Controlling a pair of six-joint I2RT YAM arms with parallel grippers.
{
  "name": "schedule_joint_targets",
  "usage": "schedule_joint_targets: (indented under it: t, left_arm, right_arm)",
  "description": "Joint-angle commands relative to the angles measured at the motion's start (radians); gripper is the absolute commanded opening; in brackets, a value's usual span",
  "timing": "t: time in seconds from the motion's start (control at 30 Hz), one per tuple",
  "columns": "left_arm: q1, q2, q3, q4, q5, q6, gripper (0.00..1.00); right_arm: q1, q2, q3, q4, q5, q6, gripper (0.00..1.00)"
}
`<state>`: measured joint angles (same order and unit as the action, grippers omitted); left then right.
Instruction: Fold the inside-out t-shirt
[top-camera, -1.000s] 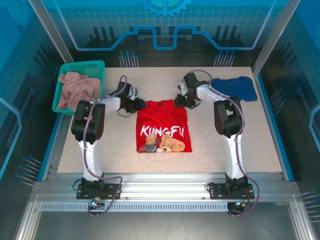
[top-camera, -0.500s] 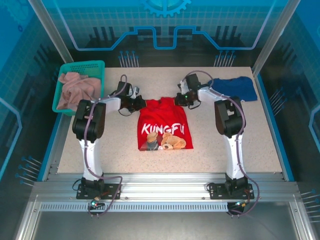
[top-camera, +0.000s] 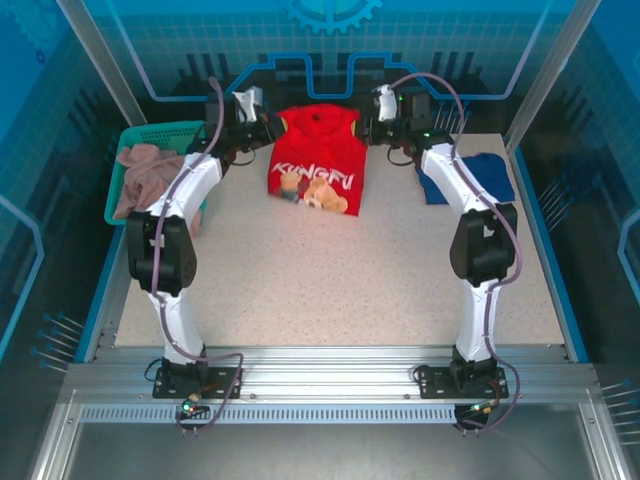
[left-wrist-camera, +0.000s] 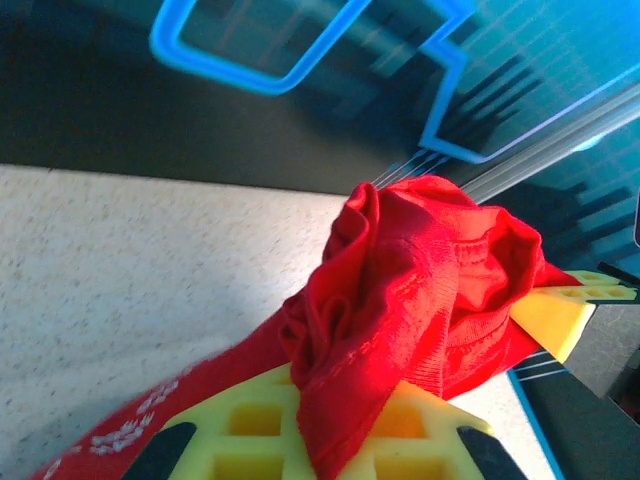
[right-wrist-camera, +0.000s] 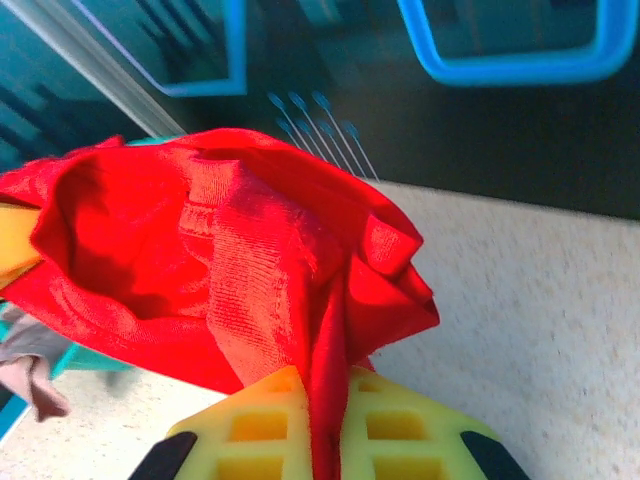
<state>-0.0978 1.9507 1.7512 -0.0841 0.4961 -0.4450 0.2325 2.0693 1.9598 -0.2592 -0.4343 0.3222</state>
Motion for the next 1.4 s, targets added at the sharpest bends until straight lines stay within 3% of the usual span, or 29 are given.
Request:
schedule_joint_targets:
  t: [0.0, 0.13, 0.37, 0.5, 0.63, 0.83, 1.13, 1.23, 1.37]
  left_arm:
    - [0.004, -0.103, -0.121, 0.019, 0.049, 0.009, 0.0]
    - [-0.002, -0.257, -0.375, 0.113, 0.076, -0.007, 0.0]
    - [-0.068, -0.494, -0.874, 0.199, 0.073, -0.05, 0.0]
    - [-0.113, -0.552, -1.019, 0.236, 0.067, -0.1, 0.0]
    - [-0.125, -0.52, -1.031, 0.233, 0.02, -0.109, 0.0]
    - [-0.118, -0.386, -0.956, 0.187, -0.08, -0.051, 0.0]
    - [-0.074, -0.132, -0.784, 0.198, -0.094, -0.011, 0.07]
    - [-0.066, -0.046, -0.733, 0.195, -0.076, -0.012, 0.12]
    - [-0.065, -0.001, -0.701, 0.182, -0.081, -0.008, 0.33]
  right_arm:
    - [-0.007, -0.113, -0.108, 0.052, -0.076, -0.045, 0.0]
    - [0.012, -0.282, -0.375, 0.118, -0.12, -0.048, 0.0]
    - [0.072, -0.567, -0.931, 0.135, -0.037, 0.019, 0.0]
    - [0.094, -0.658, -1.125, 0.148, 0.003, 0.078, 0.0]
    - [0.104, -0.61, -1.113, 0.107, 0.072, 0.075, 0.0]
    - [0.099, -0.417, -0.938, -0.007, 0.129, 0.043, 0.0]
    - [0.087, -0.16, -0.739, -0.073, 0.16, -0.012, 0.02]
    - [0.078, -0.087, -0.675, -0.129, 0.189, -0.023, 0.06]
    - [0.061, -0.057, -0.633, -0.176, 0.193, -0.037, 0.23]
